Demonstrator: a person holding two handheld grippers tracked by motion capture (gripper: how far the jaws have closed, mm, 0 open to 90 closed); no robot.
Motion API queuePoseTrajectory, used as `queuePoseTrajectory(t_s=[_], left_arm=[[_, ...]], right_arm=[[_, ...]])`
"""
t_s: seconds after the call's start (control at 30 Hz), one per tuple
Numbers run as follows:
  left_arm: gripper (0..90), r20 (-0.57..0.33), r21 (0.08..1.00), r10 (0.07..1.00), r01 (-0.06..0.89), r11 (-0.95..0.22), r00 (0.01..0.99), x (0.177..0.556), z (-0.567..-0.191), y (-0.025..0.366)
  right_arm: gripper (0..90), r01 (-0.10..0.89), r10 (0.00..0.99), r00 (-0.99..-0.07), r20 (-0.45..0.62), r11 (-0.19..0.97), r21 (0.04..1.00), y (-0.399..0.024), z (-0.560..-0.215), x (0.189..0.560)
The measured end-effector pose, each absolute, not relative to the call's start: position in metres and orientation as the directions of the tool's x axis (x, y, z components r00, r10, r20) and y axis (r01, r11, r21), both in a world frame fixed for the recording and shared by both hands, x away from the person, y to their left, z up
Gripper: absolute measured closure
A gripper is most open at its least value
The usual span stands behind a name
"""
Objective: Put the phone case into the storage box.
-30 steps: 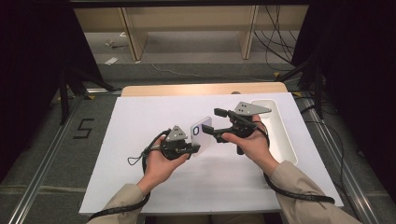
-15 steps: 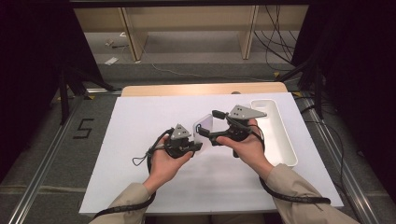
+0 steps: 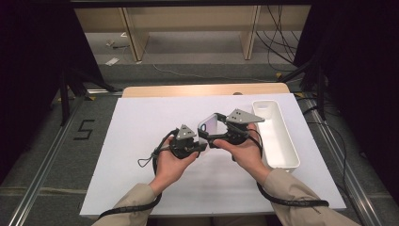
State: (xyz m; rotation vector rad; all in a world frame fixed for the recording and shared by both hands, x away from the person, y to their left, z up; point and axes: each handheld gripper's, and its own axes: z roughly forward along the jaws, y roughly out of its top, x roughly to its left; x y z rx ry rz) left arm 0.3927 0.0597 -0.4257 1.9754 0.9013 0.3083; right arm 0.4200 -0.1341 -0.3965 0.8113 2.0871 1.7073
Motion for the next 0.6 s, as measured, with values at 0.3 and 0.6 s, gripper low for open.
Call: queuePoseTrajectory(t_s=[0.3, 0.6], left_arm=[[80.7, -0.134, 0.826, 0.694, 0.467, -0.317, 0.707, 0.3918, -0.4251, 0.0567], [80.2, -0.135, 0.835, 0.685, 0.455, -0.31, 0.716, 0.3915, -0.4243, 0.0568]], right_arm=[[16.6, 0.23, 0.637, -0.763, 0.106, 0.115, 0.966, -0.1325, -0.4, 0.4184], [17.9, 0.219, 0.641, -0.761, 0.095, 0.116, 0.969, -0.1337, -0.3985, 0.4166]])
